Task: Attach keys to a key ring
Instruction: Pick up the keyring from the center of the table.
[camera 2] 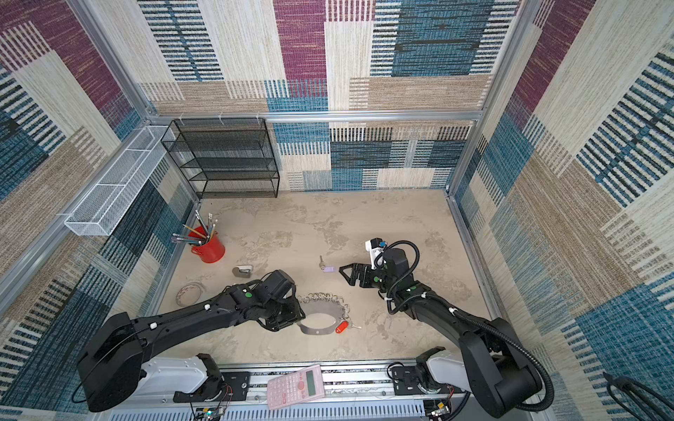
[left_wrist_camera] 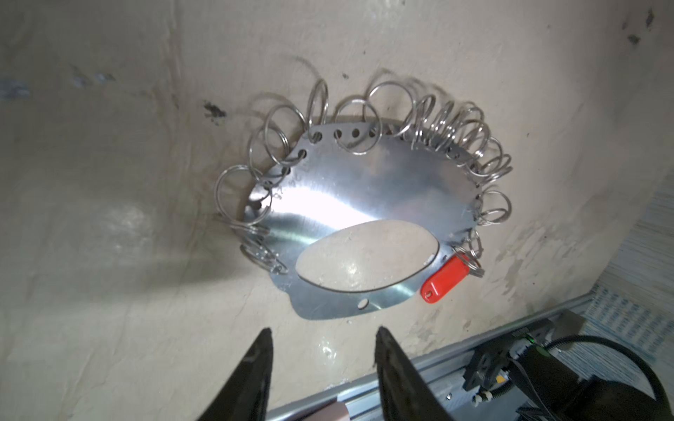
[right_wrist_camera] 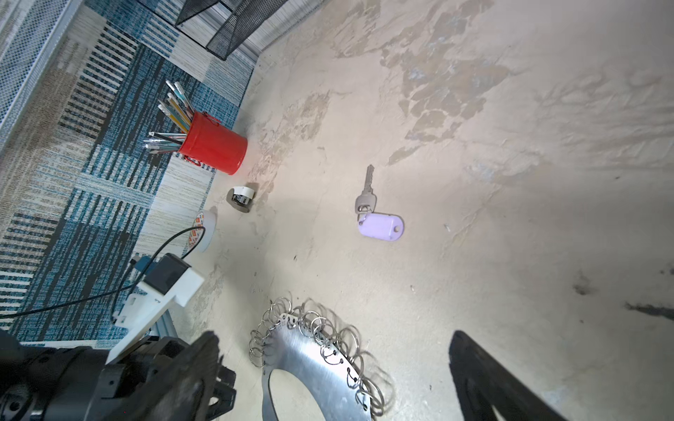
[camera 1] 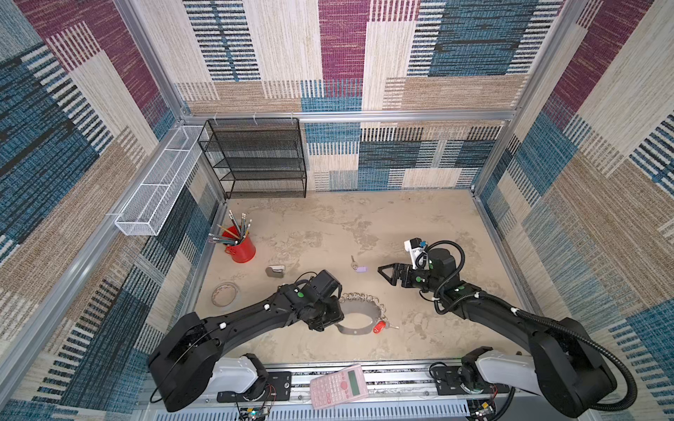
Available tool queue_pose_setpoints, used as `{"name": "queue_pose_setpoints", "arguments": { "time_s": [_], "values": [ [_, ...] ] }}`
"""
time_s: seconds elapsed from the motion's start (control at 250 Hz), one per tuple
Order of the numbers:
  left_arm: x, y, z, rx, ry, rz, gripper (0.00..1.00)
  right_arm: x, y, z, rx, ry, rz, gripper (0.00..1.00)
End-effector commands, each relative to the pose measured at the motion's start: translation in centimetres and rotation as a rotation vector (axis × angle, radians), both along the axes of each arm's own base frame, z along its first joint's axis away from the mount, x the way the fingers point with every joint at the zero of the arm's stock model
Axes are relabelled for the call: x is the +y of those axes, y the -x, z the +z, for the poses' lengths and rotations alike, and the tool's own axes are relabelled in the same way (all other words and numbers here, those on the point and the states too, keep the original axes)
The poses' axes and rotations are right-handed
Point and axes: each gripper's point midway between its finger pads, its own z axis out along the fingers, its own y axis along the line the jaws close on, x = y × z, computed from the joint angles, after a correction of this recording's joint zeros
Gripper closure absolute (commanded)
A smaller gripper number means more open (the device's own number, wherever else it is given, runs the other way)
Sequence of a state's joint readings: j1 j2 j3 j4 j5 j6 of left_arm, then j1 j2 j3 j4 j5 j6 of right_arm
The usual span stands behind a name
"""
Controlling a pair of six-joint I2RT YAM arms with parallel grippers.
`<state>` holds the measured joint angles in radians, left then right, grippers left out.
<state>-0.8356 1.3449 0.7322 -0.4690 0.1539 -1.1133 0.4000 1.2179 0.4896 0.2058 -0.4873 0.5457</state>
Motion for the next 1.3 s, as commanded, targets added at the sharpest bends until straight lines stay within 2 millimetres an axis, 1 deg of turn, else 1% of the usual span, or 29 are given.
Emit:
{"name": "queue_pose_setpoints", "arguments": {
  "time_s": [0.0,0.1,0.3,0.412,0.58,0.652,0.712,0.792,0.888,0.912,1.056,1.12,1.248,1.296],
  "values": [
    [1.1,-0.9,-0.8,-0.02,-0.092,0.078,0.58,0.3,0.0,1.2,-0.051,-0.021,0.019,0.0],
    [1.5,-1.0,-1.5,-0.018,-0.13,0.106,0.61,0.3,0.2,1.4,-0.063,-0.022,0.023,0.0],
    [1.9,-1.7,-2.0,-0.042,-0.175,0.136,0.65,0.4,0.6,1.3,-0.06,-0.028,0.039,0.0],
    [1.8,-2.2,-2.2,-0.052,-0.186,0.143,0.7,0.5,0.7,1.2,-0.059,-0.029,0.047,0.0],
    [2.0,-1.9,-2.8,-0.029,-0.196,0.147,0.78,0.4,0.7,1.3,-0.062,-0.029,0.046,0.0],
    [1.9,-1.8,-2.8,-0.027,-0.193,0.145,0.83,0.4,0.6,1.3,-0.062,-0.029,0.044,0.0],
    [1.9,-1.7,-2.8,-0.024,-0.192,0.142,0.84,0.5,0.6,1.2,-0.057,-0.031,0.044,0.0],
    [1.9,-1.5,-2.7,-0.02,-0.187,0.139,0.89,0.5,0.7,1.0,-0.054,-0.032,0.047,0.0],
    [2.1,-1.3,-2.7,-0.02,-0.198,0.14,0.9,0.5,0.6,1.1,-0.055,-0.036,0.045,0.0],
    [2.2,-1.3,-2.7,-0.02,-0.199,0.139,0.91,0.5,0.6,1.1,-0.054,-0.037,0.045,0.0],
    [2.1,-1.1,-2.8,-0.019,-0.187,0.137,0.94,0.6,0.6,1.1,-0.054,-0.04,0.048,0.0],
    [2.0,-1.6,-2.3,-0.043,-0.198,0.116,1.0,0.6,0.6,1.2,-0.056,-0.041,0.045,0.0],
    [0.9,-3.4,-0.1,-0.128,-0.216,0.038,1.0,0.5,0.2,1.3,-0.064,-0.036,0.038,0.0],
    [0.1,-4.4,0.9,-0.171,-0.206,0.004,1.0,0.6,-0.1,1.5,-0.072,-0.035,0.033,0.0]
  ]
}}
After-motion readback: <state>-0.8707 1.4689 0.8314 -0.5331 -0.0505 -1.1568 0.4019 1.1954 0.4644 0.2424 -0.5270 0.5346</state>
